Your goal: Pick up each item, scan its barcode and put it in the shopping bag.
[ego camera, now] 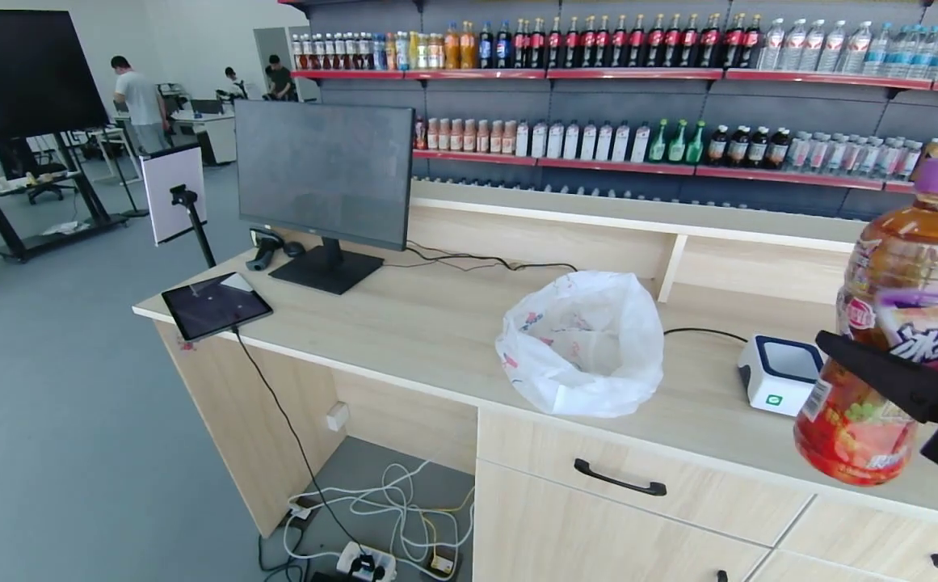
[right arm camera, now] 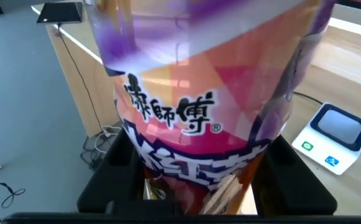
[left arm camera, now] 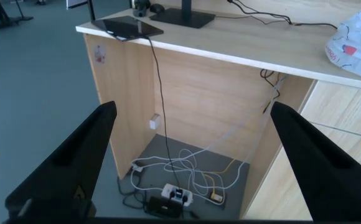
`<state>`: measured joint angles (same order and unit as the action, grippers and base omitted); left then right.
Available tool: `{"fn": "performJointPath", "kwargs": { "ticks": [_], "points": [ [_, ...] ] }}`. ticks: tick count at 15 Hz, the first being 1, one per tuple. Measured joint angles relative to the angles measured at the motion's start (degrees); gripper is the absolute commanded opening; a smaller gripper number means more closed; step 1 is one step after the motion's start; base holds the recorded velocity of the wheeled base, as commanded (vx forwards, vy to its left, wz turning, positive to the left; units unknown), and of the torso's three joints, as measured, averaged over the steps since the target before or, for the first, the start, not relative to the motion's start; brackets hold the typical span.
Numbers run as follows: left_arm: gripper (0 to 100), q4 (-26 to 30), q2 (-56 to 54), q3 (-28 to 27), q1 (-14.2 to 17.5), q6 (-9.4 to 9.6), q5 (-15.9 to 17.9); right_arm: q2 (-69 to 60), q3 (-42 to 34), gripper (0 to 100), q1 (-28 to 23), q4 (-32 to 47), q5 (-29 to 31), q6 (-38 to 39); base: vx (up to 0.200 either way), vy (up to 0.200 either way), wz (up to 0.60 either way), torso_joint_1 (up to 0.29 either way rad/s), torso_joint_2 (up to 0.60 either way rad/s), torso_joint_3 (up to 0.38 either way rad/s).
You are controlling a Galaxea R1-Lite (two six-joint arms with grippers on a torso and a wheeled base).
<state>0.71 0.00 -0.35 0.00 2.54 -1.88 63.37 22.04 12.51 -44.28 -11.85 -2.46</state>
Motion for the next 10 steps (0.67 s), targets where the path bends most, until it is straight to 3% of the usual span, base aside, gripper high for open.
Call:
{"fn": "performJointPath", "kwargs": {
  "ticks": [6, 10],
  "points": [
    [100, 0.00, 0.00, 0.00, -0.02, 0.02, 0.00, 28.28, 8.24, 0, 0.39, -32.00, -0.38, 1.27, 0.000, 0.000, 0.00, 0.000, 0.00, 0.000],
    [100, -0.02, 0.00, 0.02, -0.05, 0.02, 0.02, 40.38, 16.26, 0, 1.32, -36.17, -0.41, 1.54, 0.000, 0.000, 0.00, 0.000, 0.00, 0.000]
  ]
}}
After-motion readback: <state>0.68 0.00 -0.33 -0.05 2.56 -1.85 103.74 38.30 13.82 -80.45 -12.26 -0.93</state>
